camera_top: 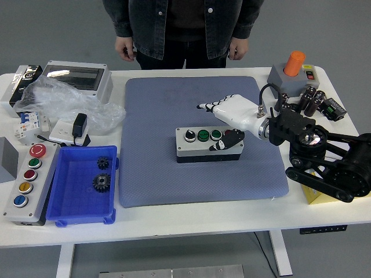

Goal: Pick up the button,place it on the desk,press the button,press the button

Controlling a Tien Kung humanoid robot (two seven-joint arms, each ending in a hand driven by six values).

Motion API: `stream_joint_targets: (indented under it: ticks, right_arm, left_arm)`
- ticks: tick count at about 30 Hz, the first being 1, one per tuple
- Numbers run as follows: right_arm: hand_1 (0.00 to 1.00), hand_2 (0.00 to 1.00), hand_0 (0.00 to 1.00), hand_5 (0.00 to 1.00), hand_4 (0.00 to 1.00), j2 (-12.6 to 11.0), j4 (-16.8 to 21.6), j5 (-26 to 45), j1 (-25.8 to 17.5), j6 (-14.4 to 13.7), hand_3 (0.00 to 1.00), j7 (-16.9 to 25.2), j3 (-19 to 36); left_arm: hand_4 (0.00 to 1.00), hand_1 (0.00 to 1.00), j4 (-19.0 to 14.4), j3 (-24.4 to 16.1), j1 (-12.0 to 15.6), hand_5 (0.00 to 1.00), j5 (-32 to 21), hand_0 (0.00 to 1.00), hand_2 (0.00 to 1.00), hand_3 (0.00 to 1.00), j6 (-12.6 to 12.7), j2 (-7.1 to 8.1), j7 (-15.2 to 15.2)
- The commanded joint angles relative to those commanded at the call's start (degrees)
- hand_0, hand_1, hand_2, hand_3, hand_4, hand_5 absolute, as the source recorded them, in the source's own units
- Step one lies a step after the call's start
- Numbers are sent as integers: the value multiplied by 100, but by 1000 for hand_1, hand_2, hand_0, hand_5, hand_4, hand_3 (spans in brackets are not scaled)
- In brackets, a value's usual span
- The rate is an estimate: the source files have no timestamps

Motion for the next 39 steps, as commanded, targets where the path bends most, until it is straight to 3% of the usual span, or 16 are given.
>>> stream_joint_targets:
  ticks: [2,3,7,8,9,14,15,20,21,26,27,32,33,39]
  right_arm:
    - [744,834,764,508,998,-226,315,-86,-265,88,978,-127,387]
    - [747,834,765,575,998,-295,421,-118,-357,107,979,-177,522]
    - [747,834,765,575,998,-633,1018,-171,-899,92,979,-411,1272]
    - [747,834,765,575,998,-679,1127,-182,-1002,84,979,-447,1410]
    - [750,808,773,664,998,-738,1272,-211,-1141,80,956,-502,1589]
    - [750,808,773,664,998,-919,1880,-418,-1714,76,956,-783,2297]
    - [677,607,710,486,978,-947,2011,-461,-1811,79,907,-854,2433]
    - [677,607,710,486,978,-1015,2314,-508,-1974,150,907,-1085,2554]
    - [515,416,574,327,798,-1020,2341,-504,-1982,176,894,-1129,2533]
    - [515,416,574,327,798,-1014,2374,-264,-1994,376,894,-1286,2416]
    - [405,307,397,91,486,-1009,2366,-190,-1990,443,894,-1328,2382]
    - [405,307,397,91,486,-984,2315,38,-1939,760,894,-1561,2215]
    - [371,260,412,2,471,-983,2310,68,-1921,820,901,-1608,2171]
    - [338,233,398,2,456,-963,2264,201,-1790,1106,905,-1815,1831]
  left_arm:
    - [703,750,4,24,13,451,-29,702,674,680,-2,-2,-7]
    - [693,750,5,29,17,449,-37,702,674,677,-2,-4,-10]
    - [693,750,7,29,30,449,-50,702,674,677,-3,-12,-23]
    - [693,750,7,26,31,449,-49,702,674,677,-3,-13,-25]
    - [691,750,8,25,31,449,-48,703,674,675,-3,-15,-27]
    - [691,750,8,4,28,449,-37,703,674,675,-1,-19,-38]
    - [688,750,8,-1,26,455,-35,703,674,675,-1,-18,-41]
    - [688,750,8,-12,21,455,-33,703,674,675,0,-13,-47]
    - [688,750,7,-14,21,456,-33,702,673,676,1,-13,-48]
    - [688,750,5,-18,21,456,-35,702,673,676,0,-19,-52]
    - [687,750,5,-17,20,457,-38,703,673,675,-1,-21,-52]
    - [687,750,7,0,21,457,-56,703,673,675,-6,-26,-51]
    - [687,750,7,3,21,460,-59,703,674,676,-7,-25,-50]
    - [689,750,7,0,15,464,-58,704,675,676,-7,-26,-51]
